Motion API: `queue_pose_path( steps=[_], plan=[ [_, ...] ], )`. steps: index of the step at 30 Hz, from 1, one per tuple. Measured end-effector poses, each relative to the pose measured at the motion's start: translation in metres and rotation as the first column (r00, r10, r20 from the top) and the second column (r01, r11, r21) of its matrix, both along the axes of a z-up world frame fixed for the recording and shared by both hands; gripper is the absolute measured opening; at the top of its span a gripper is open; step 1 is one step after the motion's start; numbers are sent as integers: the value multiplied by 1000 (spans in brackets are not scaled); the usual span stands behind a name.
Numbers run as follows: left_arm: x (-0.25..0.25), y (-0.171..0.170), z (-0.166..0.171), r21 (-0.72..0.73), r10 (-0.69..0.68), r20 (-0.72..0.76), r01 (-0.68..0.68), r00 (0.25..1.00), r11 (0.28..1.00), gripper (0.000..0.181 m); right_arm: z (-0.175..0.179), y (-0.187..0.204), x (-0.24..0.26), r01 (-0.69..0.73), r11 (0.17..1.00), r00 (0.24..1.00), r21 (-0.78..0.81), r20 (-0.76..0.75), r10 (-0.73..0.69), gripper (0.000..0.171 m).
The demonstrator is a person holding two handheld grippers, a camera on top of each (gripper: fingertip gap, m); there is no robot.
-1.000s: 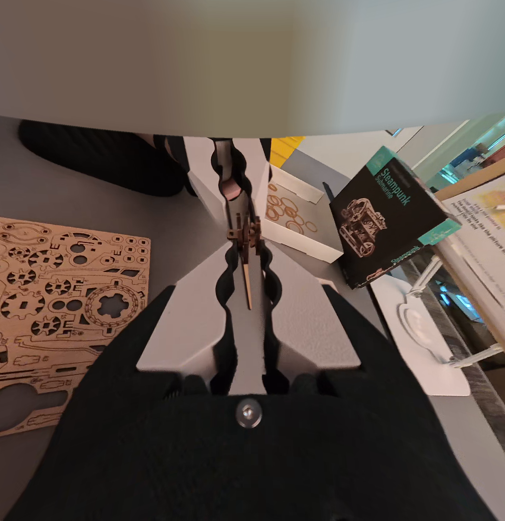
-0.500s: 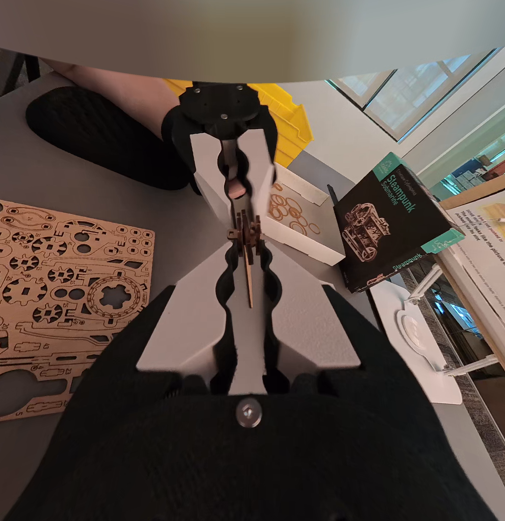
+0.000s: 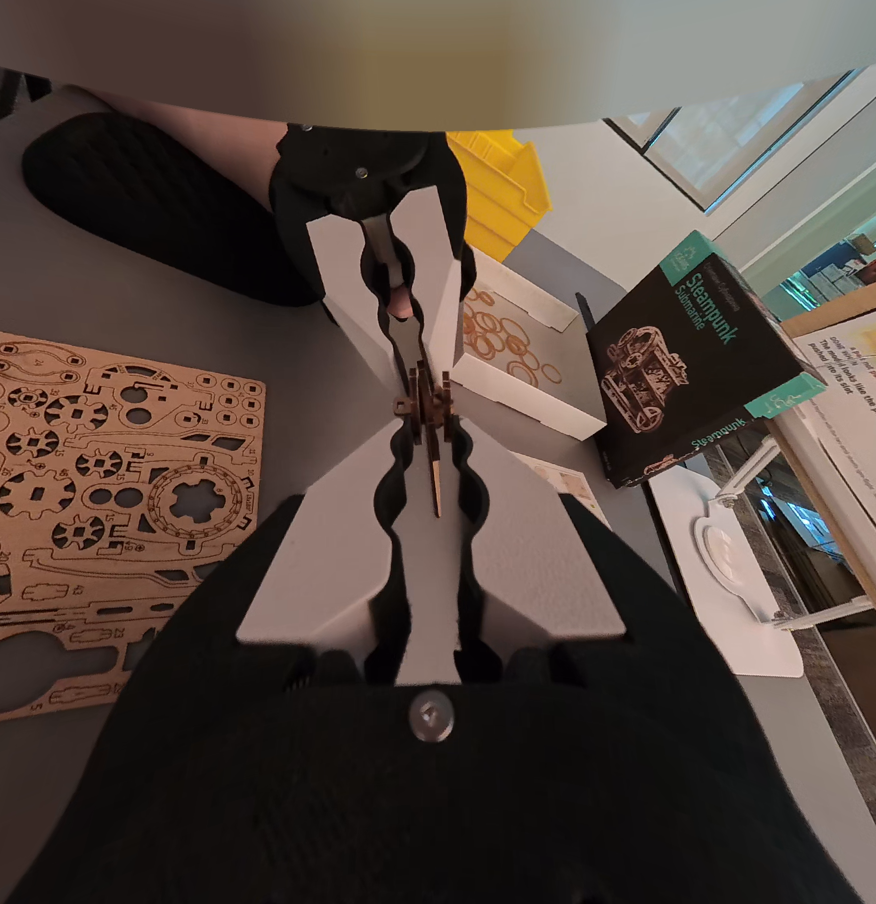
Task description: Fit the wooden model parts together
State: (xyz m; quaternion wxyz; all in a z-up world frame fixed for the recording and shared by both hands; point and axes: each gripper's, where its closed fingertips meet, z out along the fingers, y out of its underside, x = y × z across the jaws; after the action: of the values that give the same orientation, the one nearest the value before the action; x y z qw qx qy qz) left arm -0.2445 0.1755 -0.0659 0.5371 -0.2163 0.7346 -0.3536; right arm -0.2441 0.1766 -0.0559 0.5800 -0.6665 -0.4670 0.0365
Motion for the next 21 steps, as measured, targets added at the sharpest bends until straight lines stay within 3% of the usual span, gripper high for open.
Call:
queue_pose_path(
  steps=[11, 21],
  plan=[
    [-1, 3, 3, -52, -10, 1, 10, 1000, 999, 3, 11, 0, 4, 22, 996, 999, 87, 25, -25, 21],
    [-2, 1, 5, -99, -38, -8, 37, 999, 994, 3, 13, -9, -2, -23, 992, 995, 125, 100, 10, 5]
  ],
)
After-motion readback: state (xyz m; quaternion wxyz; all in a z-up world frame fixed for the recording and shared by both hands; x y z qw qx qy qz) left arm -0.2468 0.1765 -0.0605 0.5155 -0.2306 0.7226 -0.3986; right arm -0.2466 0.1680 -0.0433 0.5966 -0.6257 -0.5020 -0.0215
